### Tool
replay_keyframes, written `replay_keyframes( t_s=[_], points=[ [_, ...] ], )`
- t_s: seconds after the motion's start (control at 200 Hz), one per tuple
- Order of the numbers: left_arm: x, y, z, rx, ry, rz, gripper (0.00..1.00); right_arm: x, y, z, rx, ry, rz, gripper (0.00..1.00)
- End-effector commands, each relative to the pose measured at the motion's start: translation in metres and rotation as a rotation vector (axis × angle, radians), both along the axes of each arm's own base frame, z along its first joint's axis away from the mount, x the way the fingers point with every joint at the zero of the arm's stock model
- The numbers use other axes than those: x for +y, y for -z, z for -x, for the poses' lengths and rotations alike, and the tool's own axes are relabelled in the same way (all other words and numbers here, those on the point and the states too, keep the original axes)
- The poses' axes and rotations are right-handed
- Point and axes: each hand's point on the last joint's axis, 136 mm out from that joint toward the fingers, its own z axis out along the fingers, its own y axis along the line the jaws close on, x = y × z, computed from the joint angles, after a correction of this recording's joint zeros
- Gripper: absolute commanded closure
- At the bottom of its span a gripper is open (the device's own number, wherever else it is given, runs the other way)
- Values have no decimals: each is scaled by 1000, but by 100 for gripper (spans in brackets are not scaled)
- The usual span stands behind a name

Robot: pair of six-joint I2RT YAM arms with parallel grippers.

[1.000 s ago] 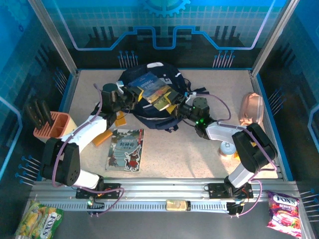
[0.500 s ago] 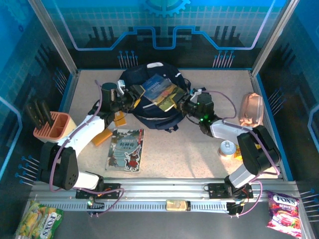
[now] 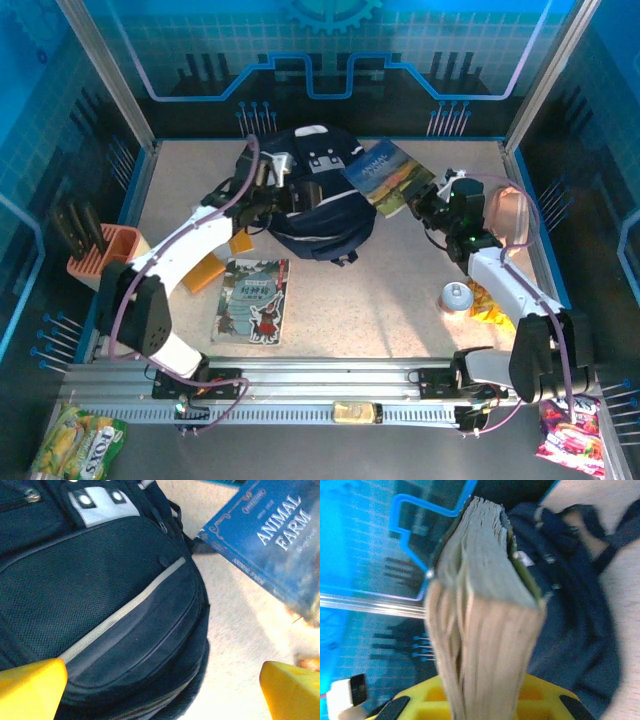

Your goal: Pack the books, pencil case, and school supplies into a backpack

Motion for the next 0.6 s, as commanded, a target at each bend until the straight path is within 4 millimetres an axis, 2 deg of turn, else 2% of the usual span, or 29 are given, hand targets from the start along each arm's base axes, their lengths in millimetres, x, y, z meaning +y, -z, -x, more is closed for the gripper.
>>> replay_keyframes(
  t_s=[0.0,0.07,0.12,0.28,0.44,0.595],
  points=[
    [-14,16,-2,-51,148,-246,1,-27,-20,3,-37,34,136,93],
    [-27,26,-6,-55,217,-351,3,-39,-18,6,-21,65,177,93],
    [-35,41,-7,-40,272,-421,6,-45,-18,7,-21,75,191,93],
    [-55,74,-9,38,427,-595,34,-61,-19,8,-18,97,189,93],
    [-61,89,-20,63,479,-725,40,-65,-22,9,-21,92,173,92],
    [-62,98,-30,83,488,-781,40,-64,-25,9,-32,81,158,92]
  ],
)
